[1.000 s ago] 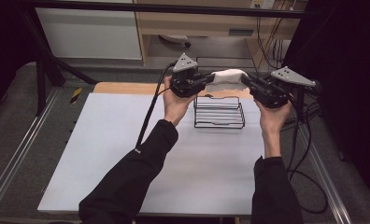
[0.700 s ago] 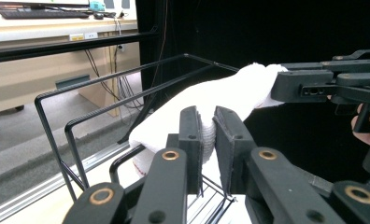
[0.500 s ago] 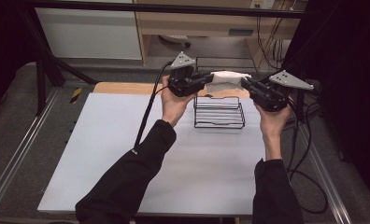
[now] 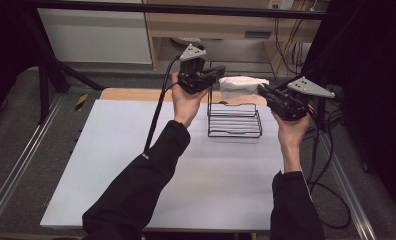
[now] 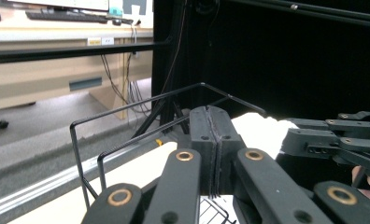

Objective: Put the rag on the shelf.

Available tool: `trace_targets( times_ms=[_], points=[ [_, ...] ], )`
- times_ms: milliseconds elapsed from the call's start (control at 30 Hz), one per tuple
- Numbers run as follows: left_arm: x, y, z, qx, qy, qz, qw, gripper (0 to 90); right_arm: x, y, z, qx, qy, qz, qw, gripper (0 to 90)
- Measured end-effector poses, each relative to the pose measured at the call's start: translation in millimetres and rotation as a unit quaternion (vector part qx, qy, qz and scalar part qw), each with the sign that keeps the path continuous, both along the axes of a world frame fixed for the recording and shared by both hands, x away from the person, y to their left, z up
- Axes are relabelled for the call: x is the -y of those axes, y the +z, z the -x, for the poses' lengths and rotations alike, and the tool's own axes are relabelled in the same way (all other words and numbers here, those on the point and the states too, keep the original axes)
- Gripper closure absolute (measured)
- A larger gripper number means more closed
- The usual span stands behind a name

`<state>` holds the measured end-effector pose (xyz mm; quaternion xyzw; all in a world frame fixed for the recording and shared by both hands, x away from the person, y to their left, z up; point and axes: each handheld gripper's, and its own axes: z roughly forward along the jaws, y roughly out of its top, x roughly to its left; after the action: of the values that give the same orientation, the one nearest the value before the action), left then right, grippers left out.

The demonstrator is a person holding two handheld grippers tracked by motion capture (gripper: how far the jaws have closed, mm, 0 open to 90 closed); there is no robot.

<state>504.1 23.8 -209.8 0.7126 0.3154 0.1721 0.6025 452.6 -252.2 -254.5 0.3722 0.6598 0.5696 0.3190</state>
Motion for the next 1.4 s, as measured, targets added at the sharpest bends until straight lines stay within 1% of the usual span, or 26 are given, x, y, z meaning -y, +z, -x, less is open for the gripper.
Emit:
trace_targets(
  times_ms=[100, 167, 233, 300, 367, 467, 633, 800, 867, 900, 1033, 1167, 1267, 1400],
  points=[
    [6.1, -2.5, -5.0, -0.008, 0.004, -0.016, 0.9998, 89.3, 0.3, -1.6, 0.2, 0.0, 0.0, 0.0, 1.0, 80.7],
    [9.4, -5.0, -7.4, -0.017, 0.003, -0.02, 0.9997, 89.3, 0.5, -2.9, 0.2, 0.0, 0.002, 0.0, 1.0, 80.6],
    [11.8, -7.8, -6.9, -0.022, -0.005, -0.022, 0.9995, 89.3, 0.9, -3.5, 0.7, -0.001, 0.002, -0.002, 1.0, 80.5],
    [12.9, -10.5, -4.5, -0.022, -0.012, -0.025, 0.9994, 89.3, 1.3, -3.7, 1.1, -0.001, 0.003, -0.001, 1.0, 80.2],
    [13.2, -13.8, -2.5, -0.026, -0.018, -0.027, 0.9992, 89.3, 1.6, -3.6, 1.3, -0.002, 0.004, 0.0, 1.0, 79.7],
    [13.2, -19.3, -1.7, -0.028, -0.022, -0.038, 0.9986, 89.3, 1.6, -3.8, 2.0, -0.005, 0.007, -0.002, 1.0, 77.7],
    [12.8, -26.6, -0.7, -0.03, -0.027, -0.042, 0.9983, 89.3, 1.5, -3.6, 3.3, -0.009, 0.011, 0.001, 0.9999, 74.3],
    [13.3, -31.1, -1.0, -0.031, -0.028, -0.046, 0.9981, 89.4, 1.0, -1.7, 6.2, -0.01, 0.015, 0.007, 0.9998, 69.6],
    [13.7, -31.9, -1.2, -0.03, -0.027, -0.048, 0.998, 89.4, 0.9, -1.0, 7.2, -0.01, 0.017, 0.012, 0.9997, 65.4],
    [14.0, -32.3, -1.4, -0.03, -0.027, -0.051, 0.9979, 89.4, 0.6, -0.6, 8.0, -0.009, 0.019, 0.01, 0.9997, 63.6],
    [15.4, -36.4, -2.9, -0.032, -0.025, -0.06, 0.9974, 89.6, 1.3, 2.5, 11.8, -0.005, 0.023, 0.008, 0.9997, 64.4],
    [16.5, -42.0, -3.9, -0.034, -0.026, -0.065, 0.997, 89.6, -0.7, 5.1, 9.4, -0.011, 0.024, 0.005, 0.9996, 72.7],
    [16.2, -43.8, -3.9, -0.033, -0.026, -0.064, 0.997, 89.6, -5.2, 2.1, 3.7, -0.024, 0.022, 0.012, 0.9994, 80.5],
    [16.2, -44.6, -2.8, -0.031, -0.027, -0.07, 0.9967, 89.5, -9.0, -7.7, -4.6, -0.047, 0.017, 0.009, 0.9987, 86.5]
  ],
)
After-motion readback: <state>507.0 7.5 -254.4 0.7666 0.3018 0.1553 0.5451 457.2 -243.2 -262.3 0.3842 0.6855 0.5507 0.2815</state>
